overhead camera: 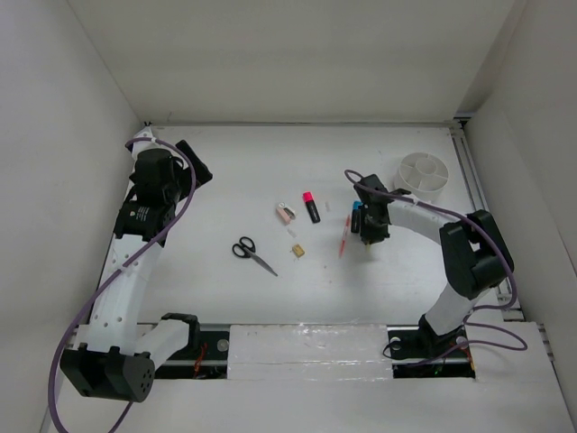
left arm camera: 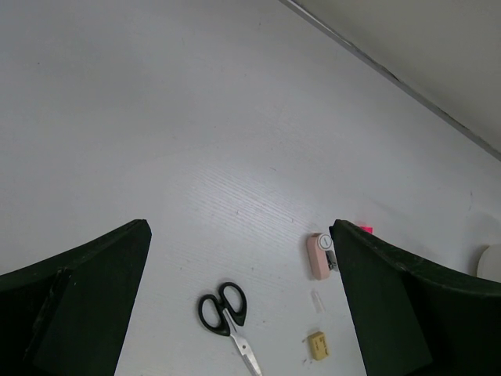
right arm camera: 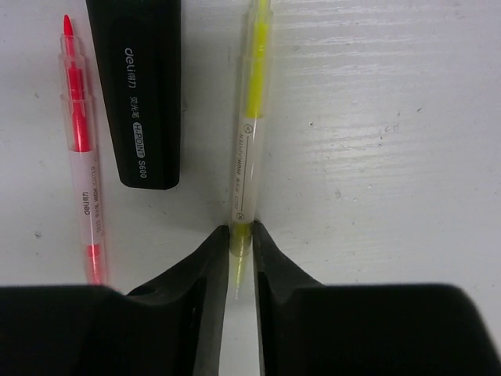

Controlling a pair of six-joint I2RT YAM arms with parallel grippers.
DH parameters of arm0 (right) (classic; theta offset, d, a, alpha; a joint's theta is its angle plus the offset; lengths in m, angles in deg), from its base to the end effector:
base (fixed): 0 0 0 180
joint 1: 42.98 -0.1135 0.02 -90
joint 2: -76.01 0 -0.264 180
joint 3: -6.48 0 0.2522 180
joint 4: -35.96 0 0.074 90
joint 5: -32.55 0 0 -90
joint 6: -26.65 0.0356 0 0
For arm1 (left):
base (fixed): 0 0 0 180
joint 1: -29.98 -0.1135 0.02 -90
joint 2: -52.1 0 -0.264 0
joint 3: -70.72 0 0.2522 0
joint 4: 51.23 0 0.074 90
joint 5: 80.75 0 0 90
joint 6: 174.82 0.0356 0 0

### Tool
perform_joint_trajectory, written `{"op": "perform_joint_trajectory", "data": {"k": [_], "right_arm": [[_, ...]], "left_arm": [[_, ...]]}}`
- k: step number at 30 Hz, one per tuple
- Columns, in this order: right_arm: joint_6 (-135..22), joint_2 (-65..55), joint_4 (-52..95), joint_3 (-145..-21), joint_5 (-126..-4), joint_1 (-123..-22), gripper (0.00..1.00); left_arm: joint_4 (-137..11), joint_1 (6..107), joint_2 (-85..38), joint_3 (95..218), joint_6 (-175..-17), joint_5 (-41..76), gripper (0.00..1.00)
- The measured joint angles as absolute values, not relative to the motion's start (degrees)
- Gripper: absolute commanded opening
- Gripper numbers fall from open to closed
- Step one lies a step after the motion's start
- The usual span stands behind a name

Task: Sort the stationery into containers
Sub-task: Pick up the pen from the center of the board.

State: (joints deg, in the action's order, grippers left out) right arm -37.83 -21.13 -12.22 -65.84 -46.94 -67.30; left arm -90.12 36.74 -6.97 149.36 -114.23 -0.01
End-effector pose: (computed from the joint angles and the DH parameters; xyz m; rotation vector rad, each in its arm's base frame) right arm 0.2884 0.1232 0.1653 0.0677 2.7952 -0.0571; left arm 0.2240 -0.0208 0.3883 -0.4825 1.8509 -0.2733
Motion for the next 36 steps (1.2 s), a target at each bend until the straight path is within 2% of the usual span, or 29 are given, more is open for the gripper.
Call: {"op": "perform_joint_trajectory", "data": {"k": [2, 3, 12, 18, 23, 31, 36], "right_arm": [[-38.07, -21.13, -12.22, -65.84, -47.38, -66.99, 0.03], [-38.22, -21.13, -12.24, -65.87, -47.71, -66.62, 0.0], [-38.48, -19.6, -11.91, -64.62, -51.93, -63.21, 0.0], [-37.06, -12.74, -13.88, -63.79, -46.24, -66.05, 0.0], [-36.41, -5.9, -15.45, -65.12, -41.92, -69.44, 0.0], [-35.93, 0.46, -18.14, -66.72, -38.18, -72.02, 0.0], [-33.04, 10.08, -22.75, -66.74, -31.6, -75.93, 0.0]], "left_arm": [[-90.12, 36.74, -6.99, 149.36, -114.2, -0.01, 1.0], [-90.12, 36.74, -6.99, 149.36, -114.23, -0.01, 1.0], [-90.1, 36.74, -7.03, 149.36, -114.2, 0.56, 1.0], [-90.36, 36.74, -10.29, 150.19, -113.66, 5.69, 1.0], [-90.56, 37.4, -18.94, 155.15, -114.82, 10.76, 1.0], [-95.91, 58.01, -39.75, 178.41, -120.11, 3.44, 1.0], [-100.81, 66.69, -55.82, 200.42, -123.12, -1.26, 1.0]]}}
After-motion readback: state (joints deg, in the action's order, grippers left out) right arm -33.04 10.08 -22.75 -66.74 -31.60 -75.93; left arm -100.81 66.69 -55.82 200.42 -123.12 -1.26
